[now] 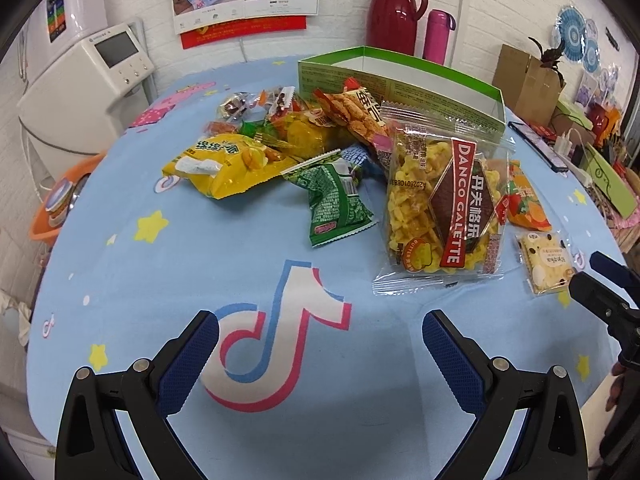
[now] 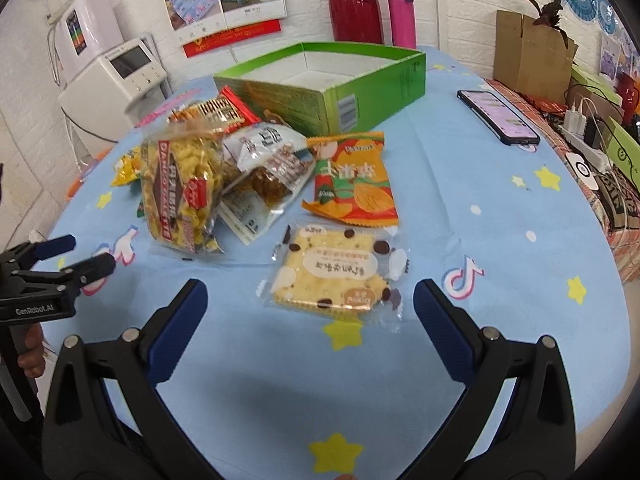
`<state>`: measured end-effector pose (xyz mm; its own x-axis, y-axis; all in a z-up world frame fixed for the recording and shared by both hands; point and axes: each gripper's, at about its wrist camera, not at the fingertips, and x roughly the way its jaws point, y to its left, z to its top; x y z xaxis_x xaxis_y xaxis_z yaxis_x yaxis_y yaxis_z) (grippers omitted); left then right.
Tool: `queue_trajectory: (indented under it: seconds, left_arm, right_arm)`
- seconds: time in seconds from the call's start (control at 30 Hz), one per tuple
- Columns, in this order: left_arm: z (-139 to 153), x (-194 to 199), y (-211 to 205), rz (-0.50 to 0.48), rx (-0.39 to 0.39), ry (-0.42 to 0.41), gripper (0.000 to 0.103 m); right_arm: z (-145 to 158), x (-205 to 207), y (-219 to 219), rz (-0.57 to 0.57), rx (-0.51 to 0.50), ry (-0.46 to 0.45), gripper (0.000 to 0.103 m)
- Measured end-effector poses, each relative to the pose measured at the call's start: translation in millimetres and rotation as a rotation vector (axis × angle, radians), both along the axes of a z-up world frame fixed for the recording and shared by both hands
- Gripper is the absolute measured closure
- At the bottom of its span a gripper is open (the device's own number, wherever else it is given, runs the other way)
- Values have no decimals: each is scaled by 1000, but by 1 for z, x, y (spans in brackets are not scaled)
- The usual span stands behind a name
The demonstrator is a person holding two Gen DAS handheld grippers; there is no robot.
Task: Organize snacks
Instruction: 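Close both tools on the yellow Danco Galette bag and lift it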
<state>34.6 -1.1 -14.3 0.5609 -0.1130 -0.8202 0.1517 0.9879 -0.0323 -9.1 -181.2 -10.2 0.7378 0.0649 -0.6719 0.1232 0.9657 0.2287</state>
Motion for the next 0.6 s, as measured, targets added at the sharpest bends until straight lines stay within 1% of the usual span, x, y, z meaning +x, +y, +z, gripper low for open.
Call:
queue_trajectory:
  seconds: [0.03,0.07,0.2,0.27,0.33,0.4,0.43,0.47,0.5,0.53,0.57,0.6]
  left_arm:
    - [1,2,1,-19,-30,7,0]
    - [3,3,1,-36,-54,8,0]
    - [17,12,0,-97,-137,1,0]
    - [23,19,1,-126,-186,8,0]
    - [29,27,0,-156,-229,11,5]
    - [32,36,-1,-178,-253,11,11]
    - [33,40,-3,-188,-260,12,15]
    - [32,45,-5,-201,-264,16,18]
    - [29,50,-8,-218,-268,24,23]
    - [27,55,-11,-235,-275,38,27]
    - [25,58,-13,-252,-282,51,29]
    - [23,61,-16,-269,-287,62,33]
  right_arm:
    - [3,0,0,14,8,-35,1]
    - [5,2,1,33,12,-50,1]
    - [5,18,9,135,14,-29,1]
    - [1,25,13,170,32,-18,1]
    - [-5,33,15,196,63,4,1]
    - [-9,42,18,221,98,15,2]
    - [-11,45,19,229,111,18,9]
    - [-12,49,20,238,119,23,15]
    - [-12,53,22,245,124,24,16]
    - [-13,57,24,256,129,23,20]
    - [-13,60,25,267,134,23,25]
    - [-13,64,27,276,136,25,27]
